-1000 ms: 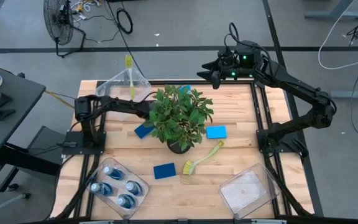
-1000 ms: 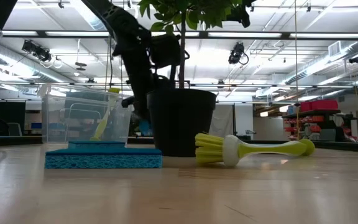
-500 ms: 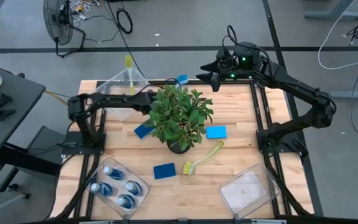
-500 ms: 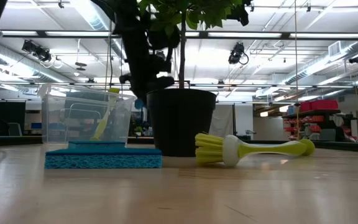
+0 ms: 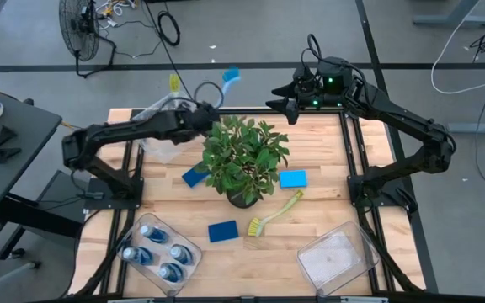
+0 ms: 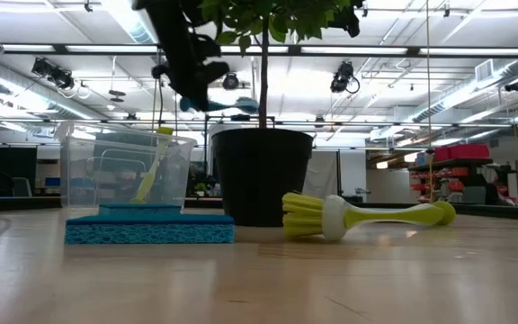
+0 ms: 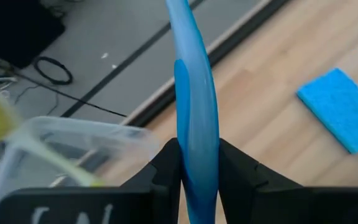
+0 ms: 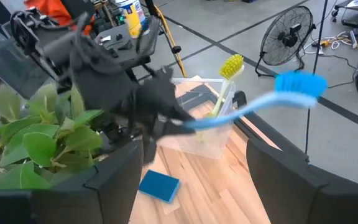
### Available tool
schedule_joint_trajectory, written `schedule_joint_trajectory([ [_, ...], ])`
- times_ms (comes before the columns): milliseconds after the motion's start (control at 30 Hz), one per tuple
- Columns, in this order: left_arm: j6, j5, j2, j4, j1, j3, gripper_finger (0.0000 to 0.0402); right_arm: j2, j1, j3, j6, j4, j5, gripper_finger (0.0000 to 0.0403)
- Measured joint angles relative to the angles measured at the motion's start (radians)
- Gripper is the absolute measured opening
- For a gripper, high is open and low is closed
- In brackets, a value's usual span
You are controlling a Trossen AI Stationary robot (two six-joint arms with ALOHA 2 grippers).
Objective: Pick & Place Kitchen Sink Supplies
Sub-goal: Put the blue kitchen brush into the top transparent bin
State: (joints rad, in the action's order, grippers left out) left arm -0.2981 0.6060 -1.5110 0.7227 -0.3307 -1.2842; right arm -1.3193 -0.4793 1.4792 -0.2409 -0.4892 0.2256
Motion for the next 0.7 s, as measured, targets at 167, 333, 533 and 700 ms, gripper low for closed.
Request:
schedule_joint_trajectory([
  [167, -0.005, 0.064, 0.081, 0.091, -0.042, 0.0, 0.008, 0.0, 0.0, 0.0, 0.0, 0.0, 0.0, 0.0285],
  [333, -0.06, 0.13, 0.145, 0.226, -0.098, 0.0, 0.0083, 0.0, 0.0, 0.0, 0.005, 0.001, -0.001, 0.0285],
  [533, -0.058, 0.136, 0.186, 0.263, -0.159, 0.02, 0.0082, 0.0, 0.0, 0.0, 0.018, 0.002, -0.001, 0.0285],
  [700, -0.062, 0.151, 0.186, 0.262, -0.193, 0.078, 0.0086, 0.0, 0.005, 0.0, 0.023, 0.002, -0.001, 0.0285],
])
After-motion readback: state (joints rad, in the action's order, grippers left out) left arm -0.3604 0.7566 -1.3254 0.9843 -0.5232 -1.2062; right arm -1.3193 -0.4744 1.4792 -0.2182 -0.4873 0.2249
